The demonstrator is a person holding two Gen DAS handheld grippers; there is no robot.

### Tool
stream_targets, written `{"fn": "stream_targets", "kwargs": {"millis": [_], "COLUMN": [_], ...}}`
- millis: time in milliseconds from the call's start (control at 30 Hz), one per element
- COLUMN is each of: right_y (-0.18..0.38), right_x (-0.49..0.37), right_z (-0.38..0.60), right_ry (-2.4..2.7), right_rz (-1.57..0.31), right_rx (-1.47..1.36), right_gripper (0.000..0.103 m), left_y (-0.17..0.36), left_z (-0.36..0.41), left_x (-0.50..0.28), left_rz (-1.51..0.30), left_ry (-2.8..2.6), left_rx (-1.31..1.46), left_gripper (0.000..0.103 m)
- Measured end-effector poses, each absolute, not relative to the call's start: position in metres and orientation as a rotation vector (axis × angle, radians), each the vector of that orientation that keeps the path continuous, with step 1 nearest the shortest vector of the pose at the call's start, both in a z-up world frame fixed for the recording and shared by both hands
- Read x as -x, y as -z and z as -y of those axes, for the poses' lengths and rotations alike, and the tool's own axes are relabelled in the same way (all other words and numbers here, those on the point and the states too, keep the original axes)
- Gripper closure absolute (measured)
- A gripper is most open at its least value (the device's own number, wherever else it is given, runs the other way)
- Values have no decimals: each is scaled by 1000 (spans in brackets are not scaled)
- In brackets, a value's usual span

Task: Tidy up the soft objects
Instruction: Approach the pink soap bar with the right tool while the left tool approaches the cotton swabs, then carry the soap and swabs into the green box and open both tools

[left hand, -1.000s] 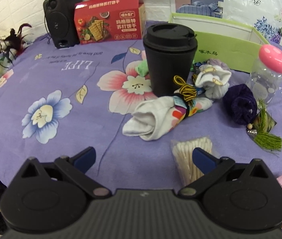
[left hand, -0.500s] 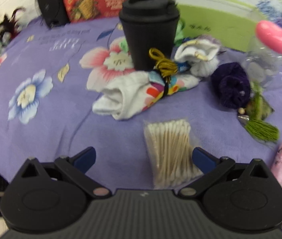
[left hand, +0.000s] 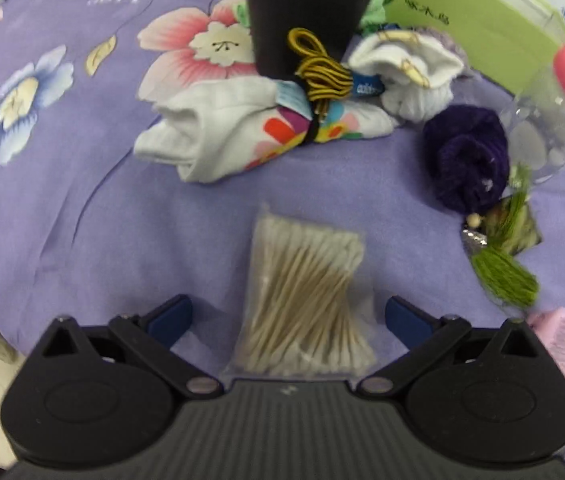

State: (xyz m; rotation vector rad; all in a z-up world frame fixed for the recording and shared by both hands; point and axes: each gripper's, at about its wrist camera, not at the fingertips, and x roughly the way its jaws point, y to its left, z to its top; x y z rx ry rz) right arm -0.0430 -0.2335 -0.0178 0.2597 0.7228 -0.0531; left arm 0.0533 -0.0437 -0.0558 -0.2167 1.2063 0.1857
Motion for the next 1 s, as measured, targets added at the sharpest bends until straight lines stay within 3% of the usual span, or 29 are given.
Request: {"fn": "stream_targets", "kwargs": {"millis": [133, 333, 600, 733, 767, 800, 833, 867, 900, 1000], "right_y": [34, 54, 44, 45, 44, 44, 44, 43, 40, 33], "right_x": [35, 36, 20, 28, 33, 36, 38, 40, 43, 48], "right_z": [229, 189, 202, 203, 201, 202, 204, 205, 209, 224], "right_ry": [72, 169, 167, 126, 109, 94, 81, 79, 72, 42], "right_rz": [-743, -717, -811, -784, -770, -755, -742, -730, -720, -697], "right_rx": [-242, 38, -26, 1, 6, 4, 9, 13, -3, -82], "right_gripper": [13, 12, 12, 17, 20, 25, 29, 44, 50, 54], "left_y": [59, 60, 60, 59, 57, 54, 49, 44, 43, 40], "left_z": [51, 53, 49, 49, 49, 49, 48, 48, 44, 27], "left_x": [-50, -44, -43, -36, -33, -29, -25, -21, -20, -20], "left_rz": [-1179, -1152, -1135, -1121, -1112, -1101, -1086, -1075, -1079, -1094], "left_ry": [-185, -164, -122, -84, -71, -48, -24, -9, 12, 43], "left_rx": [159, 126, 112, 83, 73, 65, 58, 43, 48, 116], "left_gripper": [0, 0, 0, 4, 12, 32, 45, 56, 57, 59]}}
